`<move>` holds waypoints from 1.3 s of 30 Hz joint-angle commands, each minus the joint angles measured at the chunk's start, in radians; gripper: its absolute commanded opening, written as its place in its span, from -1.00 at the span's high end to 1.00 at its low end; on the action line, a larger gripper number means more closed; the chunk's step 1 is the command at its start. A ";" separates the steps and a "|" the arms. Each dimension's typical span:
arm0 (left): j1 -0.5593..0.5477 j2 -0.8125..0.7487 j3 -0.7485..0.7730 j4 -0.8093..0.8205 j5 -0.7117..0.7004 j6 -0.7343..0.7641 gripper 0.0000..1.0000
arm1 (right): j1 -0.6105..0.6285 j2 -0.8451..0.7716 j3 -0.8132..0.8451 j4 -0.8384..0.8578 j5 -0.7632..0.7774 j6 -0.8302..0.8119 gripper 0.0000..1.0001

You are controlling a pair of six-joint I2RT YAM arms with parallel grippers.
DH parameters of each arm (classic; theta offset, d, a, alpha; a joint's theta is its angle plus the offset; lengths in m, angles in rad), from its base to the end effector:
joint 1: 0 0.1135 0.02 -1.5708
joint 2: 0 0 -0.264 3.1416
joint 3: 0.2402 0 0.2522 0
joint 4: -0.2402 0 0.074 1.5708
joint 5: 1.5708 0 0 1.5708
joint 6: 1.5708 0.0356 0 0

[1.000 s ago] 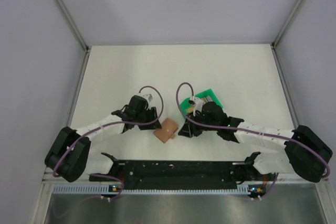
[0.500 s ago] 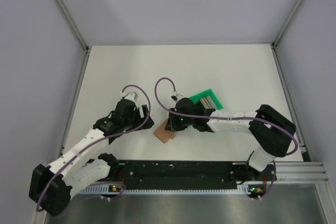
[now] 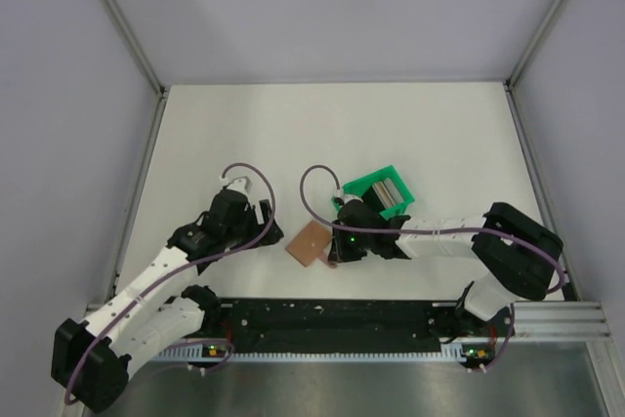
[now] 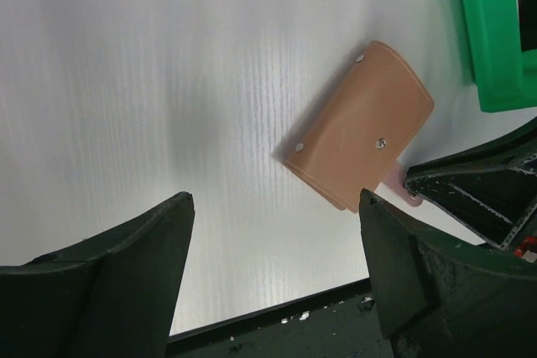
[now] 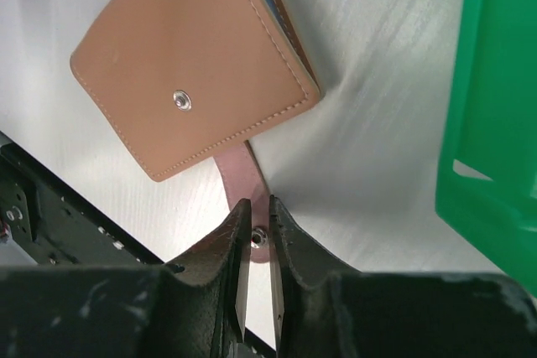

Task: Put the credit cards into the card holder
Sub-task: Open the card holder at the center of the board.

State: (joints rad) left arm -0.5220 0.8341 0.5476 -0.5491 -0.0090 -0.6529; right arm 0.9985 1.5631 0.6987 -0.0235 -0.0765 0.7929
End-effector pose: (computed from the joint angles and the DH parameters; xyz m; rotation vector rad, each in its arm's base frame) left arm 0.1458 -0.0835 0.2161 -0.1662 2.4697 -0.5191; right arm 0.1557 0.2467 0.1452 -0.3088 2.6415 0.8013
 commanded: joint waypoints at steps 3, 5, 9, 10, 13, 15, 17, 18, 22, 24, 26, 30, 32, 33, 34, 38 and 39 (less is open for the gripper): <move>0.005 0.020 -0.020 0.104 0.112 0.032 -0.66 | 0.011 -0.006 -0.022 0.016 0.001 0.022 0.73; 0.004 0.039 -0.020 0.130 0.122 0.038 -0.66 | 0.011 0.020 -0.021 0.017 -0.003 0.028 0.75; 0.004 0.111 -0.006 0.162 0.115 0.056 -0.68 | 0.015 0.051 0.001 -0.015 0.010 0.020 0.77; 0.004 0.137 0.000 0.175 0.116 0.058 -0.68 | 0.025 0.051 0.022 -0.062 0.041 0.019 0.78; 0.004 0.204 0.020 0.199 0.116 0.062 -0.68 | 0.049 0.037 0.054 -0.142 0.072 -0.006 0.78; 0.004 0.236 0.037 0.210 0.112 0.058 -0.68 | 0.064 0.048 0.111 -0.243 0.119 -0.014 0.80; 0.004 0.260 0.096 0.144 0.118 0.049 -0.67 | 0.069 0.054 0.191 -0.369 0.090 -0.024 0.83; 0.004 0.264 0.112 0.121 0.121 0.047 -0.68 | 0.075 0.043 0.217 -0.416 0.086 -0.023 0.83; 0.004 0.260 0.156 0.049 0.087 0.033 -0.68 | 0.084 -0.001 0.249 -0.455 0.089 -0.012 0.81; 0.004 0.247 0.149 0.064 0.087 0.039 -0.69 | 0.084 -0.040 0.251 -0.446 0.119 -0.017 0.81; 0.004 0.237 0.124 0.095 0.072 0.036 -0.72 | 0.084 -0.078 0.246 -0.406 0.153 -0.047 0.78; 0.004 0.243 0.114 0.101 0.075 0.025 -0.76 | 0.080 -0.084 0.265 -0.325 0.136 -0.069 0.76; 0.005 0.243 0.107 0.092 0.049 0.024 -0.81 | 0.081 -0.058 0.265 -0.262 0.104 -0.040 0.77; 0.005 0.240 0.112 0.080 0.035 0.021 -0.87 | 0.081 -0.042 0.266 -0.227 0.087 -0.028 0.78; 0.007 0.238 0.114 0.072 0.026 0.022 -0.95 | 0.081 -0.017 0.271 -0.204 0.081 -0.018 0.78; 0.008 0.246 0.114 0.070 0.018 0.036 -0.96 | 0.072 0.087 0.321 -0.148 0.027 0.002 0.81; 0.011 0.249 0.114 0.074 0.018 0.038 -0.96 | 0.072 0.113 0.327 -0.145 0.017 0.005 0.81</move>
State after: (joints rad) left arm -0.5198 1.0908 0.6624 -0.4831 0.0391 -0.6254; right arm 1.0702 1.5871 0.9550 -0.2649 -0.0025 0.7719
